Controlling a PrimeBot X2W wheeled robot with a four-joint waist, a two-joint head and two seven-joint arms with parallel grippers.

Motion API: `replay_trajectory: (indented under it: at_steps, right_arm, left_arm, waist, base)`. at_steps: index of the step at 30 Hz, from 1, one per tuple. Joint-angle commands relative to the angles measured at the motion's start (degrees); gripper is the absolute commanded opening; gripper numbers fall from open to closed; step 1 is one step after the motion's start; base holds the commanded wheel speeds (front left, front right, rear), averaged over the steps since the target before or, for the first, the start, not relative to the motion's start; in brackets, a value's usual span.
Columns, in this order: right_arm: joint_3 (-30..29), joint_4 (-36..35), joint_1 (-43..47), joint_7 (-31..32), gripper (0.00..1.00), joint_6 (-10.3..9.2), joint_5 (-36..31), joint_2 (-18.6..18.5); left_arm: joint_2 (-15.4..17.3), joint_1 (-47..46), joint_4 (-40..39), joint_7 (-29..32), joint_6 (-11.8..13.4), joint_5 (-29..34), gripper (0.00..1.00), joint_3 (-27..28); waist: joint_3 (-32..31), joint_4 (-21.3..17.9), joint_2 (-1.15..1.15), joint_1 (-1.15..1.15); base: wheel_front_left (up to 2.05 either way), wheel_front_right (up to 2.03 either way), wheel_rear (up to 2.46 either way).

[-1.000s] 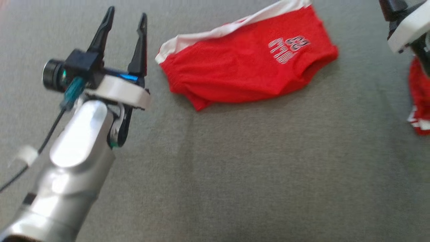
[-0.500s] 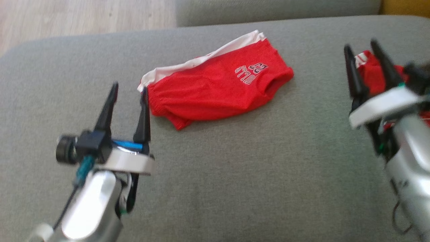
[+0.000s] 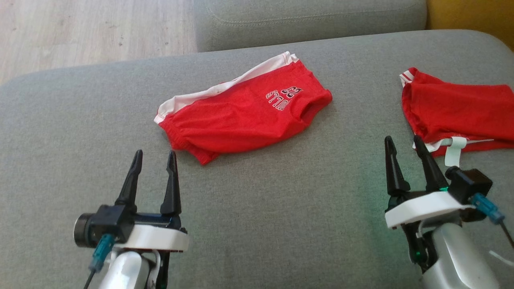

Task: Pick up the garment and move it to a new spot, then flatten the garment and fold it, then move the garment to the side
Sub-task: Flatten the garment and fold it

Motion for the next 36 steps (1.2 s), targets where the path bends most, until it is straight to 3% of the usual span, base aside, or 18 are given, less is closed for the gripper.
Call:
replay_trajectory:
  at_steps: [1,11,18,22,27,30,36]
  right_arm:
    - [0.70,-2.56,-1.46,0.06,1.00,-0.05,-0.68,0.37]
    - [0.16,-6.01,-3.49,4.99,1.00,-0.05,-3.57,2.49]
    - [-4.30,-2.88,-11.41,10.22,1.00,-0.05,-3.02,3.07]
    - [-7.68,2.08,-17.50,13.27,1.00,-0.05,1.03,3.10]
    - [-12.61,10.82,-25.44,14.99,1.00,-0.05,0.98,3.11]
    - [-16.39,17.12,-29.10,16.11,1.00,-0.05,-2.52,3.12]
    - [-24.44,27.06,-32.92,18.22,1.00,-0.05,-15.76,3.12]
  left_arm:
    - [0.17,-1.66,-2.26,-0.30,-0.36,0.71,1.00,2.71]
    - [-2.31,-2.40,-1.74,-0.30,-4.13,4.49,1.00,5.34]
    - [-4.25,-5.33,-0.33,-0.30,-6.16,5.91,1.00,4.29]
    - [-4.94,-7.02,0.81,-0.30,-6.98,6.39,1.00,3.12]
    - [-5.34,-8.76,1.76,-0.30,-7.52,6.39,1.00,0.75]
    - [-5.40,-9.28,1.60,-0.30,-7.12,5.25,1.00,-0.46]
    - [-5.42,-9.70,1.50,-0.30,-6.14,3.93,1.00,-1.98]
  waist:
    - [0.08,-0.01,0.00,0.01]
    - [3.47,1.54,0.00,0.01]
    - [9.09,6.37,0.00,0.01]
    - [12.19,9.75,0.00,0.01]
    - [14.58,13.94,0.00,0.01]
    - [15.16,15.75,0.00,0.01]
    - [15.30,17.25,0.00,0.01]
  base:
    - [0.00,0.00,0.00]
    - [0.00,0.00,0.00]
    - [0.00,0.00,0.00]
    - [0.00,0.00,0.00]
    - [0.00,0.00,0.00]
    - [0.00,0.00,0.00]
    - [0.00,0.00,0.00]
